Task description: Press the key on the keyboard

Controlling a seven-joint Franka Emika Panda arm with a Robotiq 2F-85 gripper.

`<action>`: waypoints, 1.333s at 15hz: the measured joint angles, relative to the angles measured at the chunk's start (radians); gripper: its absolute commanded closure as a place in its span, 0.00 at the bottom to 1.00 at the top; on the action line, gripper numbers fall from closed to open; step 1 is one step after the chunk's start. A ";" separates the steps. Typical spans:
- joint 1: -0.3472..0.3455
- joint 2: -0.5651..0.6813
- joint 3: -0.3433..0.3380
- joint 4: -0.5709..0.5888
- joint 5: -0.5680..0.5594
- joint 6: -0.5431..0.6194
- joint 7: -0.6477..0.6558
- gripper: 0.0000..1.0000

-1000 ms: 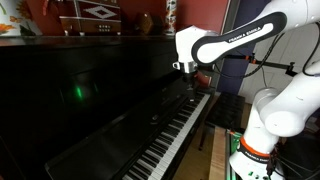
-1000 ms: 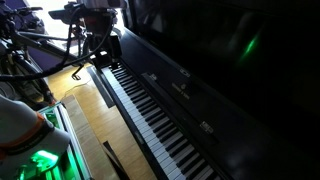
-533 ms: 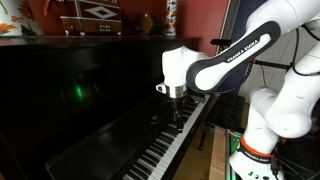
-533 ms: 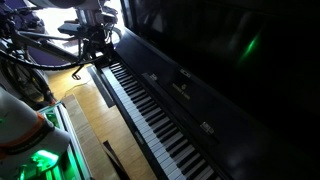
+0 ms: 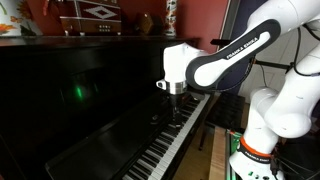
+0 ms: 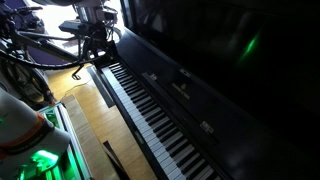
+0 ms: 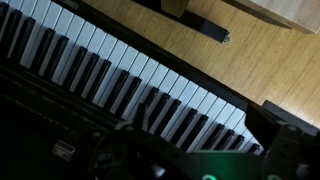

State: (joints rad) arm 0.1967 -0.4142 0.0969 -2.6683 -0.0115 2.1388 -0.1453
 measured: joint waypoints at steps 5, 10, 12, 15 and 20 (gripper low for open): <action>0.081 0.141 0.041 0.001 0.096 0.251 -0.045 0.00; 0.098 0.369 0.096 0.033 0.107 0.481 -0.017 0.00; 0.098 0.412 0.097 0.053 0.107 0.491 -0.016 0.00; 0.097 0.419 0.098 0.065 0.107 0.491 -0.016 0.00; 0.071 0.438 0.098 0.067 0.063 0.498 0.088 0.25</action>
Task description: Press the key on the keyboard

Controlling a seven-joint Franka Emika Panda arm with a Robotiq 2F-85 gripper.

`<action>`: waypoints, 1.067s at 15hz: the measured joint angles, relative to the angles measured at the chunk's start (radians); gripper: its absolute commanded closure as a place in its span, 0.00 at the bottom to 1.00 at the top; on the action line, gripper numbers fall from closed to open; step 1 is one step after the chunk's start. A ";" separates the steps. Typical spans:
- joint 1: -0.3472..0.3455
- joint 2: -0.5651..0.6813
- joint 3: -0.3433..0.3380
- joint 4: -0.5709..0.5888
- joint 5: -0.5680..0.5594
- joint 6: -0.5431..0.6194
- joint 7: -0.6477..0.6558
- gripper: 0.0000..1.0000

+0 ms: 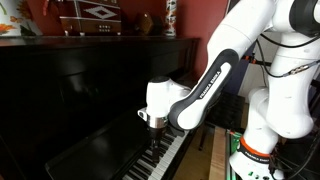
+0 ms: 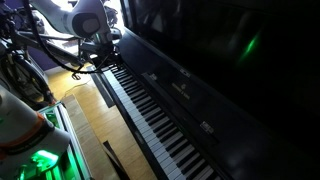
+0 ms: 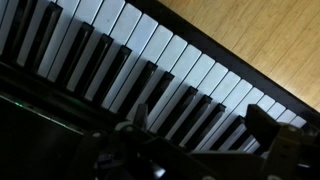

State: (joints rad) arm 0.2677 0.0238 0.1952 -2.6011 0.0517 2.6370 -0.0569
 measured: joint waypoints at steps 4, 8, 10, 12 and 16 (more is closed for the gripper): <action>-0.019 0.067 0.000 0.011 -0.003 0.044 0.043 0.52; -0.026 0.134 0.000 0.031 -0.002 0.100 0.070 0.83; -0.027 0.165 -0.001 0.042 -0.002 0.120 0.082 0.98; -0.028 0.191 -0.003 0.053 -0.003 0.138 0.088 1.00; -0.037 0.238 0.003 0.069 0.003 0.180 0.070 1.00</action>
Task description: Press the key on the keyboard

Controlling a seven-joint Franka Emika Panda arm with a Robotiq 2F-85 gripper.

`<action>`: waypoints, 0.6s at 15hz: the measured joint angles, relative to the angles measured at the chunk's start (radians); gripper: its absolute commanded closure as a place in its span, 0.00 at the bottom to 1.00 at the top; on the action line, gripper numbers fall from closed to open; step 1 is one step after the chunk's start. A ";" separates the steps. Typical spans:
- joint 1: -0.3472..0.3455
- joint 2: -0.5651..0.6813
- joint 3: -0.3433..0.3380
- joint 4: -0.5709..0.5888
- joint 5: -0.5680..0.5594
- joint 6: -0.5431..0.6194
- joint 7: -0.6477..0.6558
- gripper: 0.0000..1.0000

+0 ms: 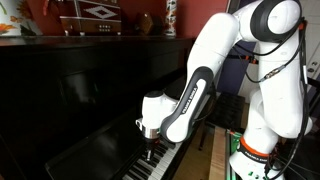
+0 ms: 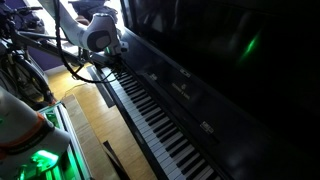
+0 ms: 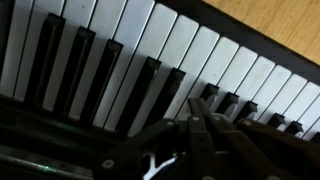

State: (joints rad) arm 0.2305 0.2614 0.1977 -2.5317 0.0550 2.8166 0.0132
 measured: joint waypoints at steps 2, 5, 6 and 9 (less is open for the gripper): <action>-0.013 0.018 0.008 0.005 0.002 0.020 -0.013 1.00; -0.024 0.035 0.010 0.012 -0.002 0.031 -0.026 1.00; -0.025 0.037 0.008 0.013 -0.006 0.031 -0.028 1.00; -0.025 0.040 -0.001 0.016 -0.027 0.031 -0.029 1.00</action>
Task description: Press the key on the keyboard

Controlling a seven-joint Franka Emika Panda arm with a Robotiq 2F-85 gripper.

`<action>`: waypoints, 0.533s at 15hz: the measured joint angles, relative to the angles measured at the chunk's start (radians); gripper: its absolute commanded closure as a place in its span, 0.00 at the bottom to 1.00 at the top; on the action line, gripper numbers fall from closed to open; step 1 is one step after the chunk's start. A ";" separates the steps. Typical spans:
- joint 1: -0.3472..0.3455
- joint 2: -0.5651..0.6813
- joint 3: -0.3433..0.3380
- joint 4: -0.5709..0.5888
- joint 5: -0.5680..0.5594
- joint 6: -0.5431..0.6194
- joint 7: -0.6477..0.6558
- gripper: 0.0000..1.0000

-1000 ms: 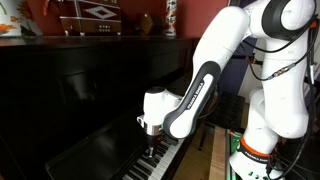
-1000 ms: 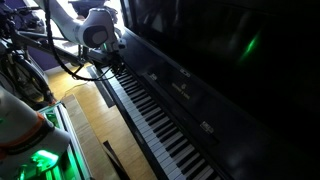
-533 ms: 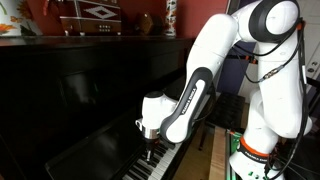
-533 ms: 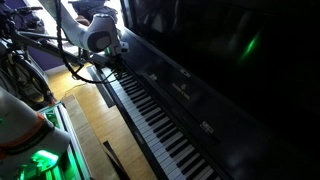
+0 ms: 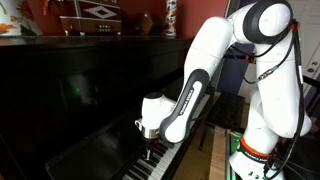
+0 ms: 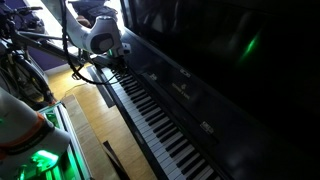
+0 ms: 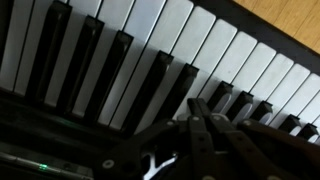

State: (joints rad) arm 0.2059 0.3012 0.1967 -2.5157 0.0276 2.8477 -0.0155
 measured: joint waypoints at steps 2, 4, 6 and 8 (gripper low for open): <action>0.000 0.000 -0.007 0.001 -0.021 0.000 0.000 1.00; 0.000 0.001 -0.014 0.001 -0.039 0.000 0.000 1.00; 0.000 0.005 -0.019 0.002 -0.054 0.000 0.000 1.00; 0.000 0.009 -0.021 0.002 -0.058 0.000 0.000 1.00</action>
State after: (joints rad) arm 0.2062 0.3100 0.1760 -2.5133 -0.0307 2.8477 -0.0154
